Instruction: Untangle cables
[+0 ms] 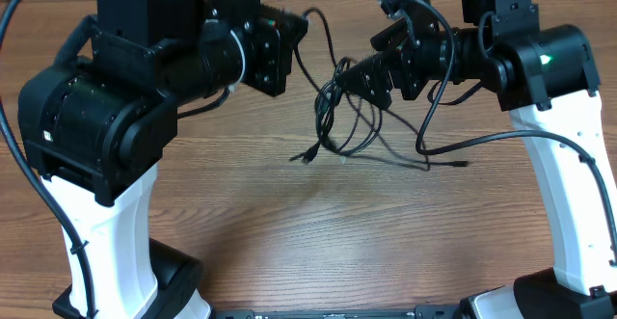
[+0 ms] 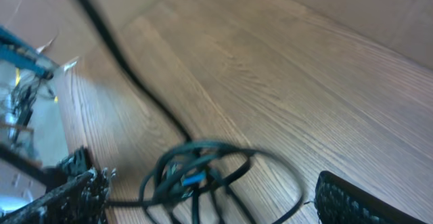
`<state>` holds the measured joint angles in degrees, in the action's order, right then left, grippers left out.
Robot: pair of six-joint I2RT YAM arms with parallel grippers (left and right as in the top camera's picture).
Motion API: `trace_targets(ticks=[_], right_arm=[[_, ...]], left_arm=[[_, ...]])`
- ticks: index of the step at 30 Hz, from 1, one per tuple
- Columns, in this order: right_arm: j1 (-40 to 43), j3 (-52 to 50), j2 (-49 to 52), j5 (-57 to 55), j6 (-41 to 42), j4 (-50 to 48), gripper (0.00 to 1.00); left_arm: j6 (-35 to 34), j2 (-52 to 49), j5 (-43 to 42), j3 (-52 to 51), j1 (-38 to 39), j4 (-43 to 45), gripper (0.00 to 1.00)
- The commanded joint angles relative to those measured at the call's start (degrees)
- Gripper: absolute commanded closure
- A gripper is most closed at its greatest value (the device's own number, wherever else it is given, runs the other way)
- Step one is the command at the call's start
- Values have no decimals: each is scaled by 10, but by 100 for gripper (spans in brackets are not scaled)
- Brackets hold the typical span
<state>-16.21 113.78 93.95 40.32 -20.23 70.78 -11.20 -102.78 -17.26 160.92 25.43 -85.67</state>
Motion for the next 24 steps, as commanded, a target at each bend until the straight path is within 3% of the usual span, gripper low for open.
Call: trace_targets(ticks=[1, 8, 24], right_arm=[[2, -2, 4, 20, -57, 7, 4], [2, -2, 5, 18, -117, 4, 4], [2, -2, 63, 74, -113, -41, 6]], left_arm=[[-31, 7, 13, 6, 2, 35, 96], [-68, 13, 11, 6, 2, 78, 96], [-85, 35, 28, 6, 1, 96, 96]])
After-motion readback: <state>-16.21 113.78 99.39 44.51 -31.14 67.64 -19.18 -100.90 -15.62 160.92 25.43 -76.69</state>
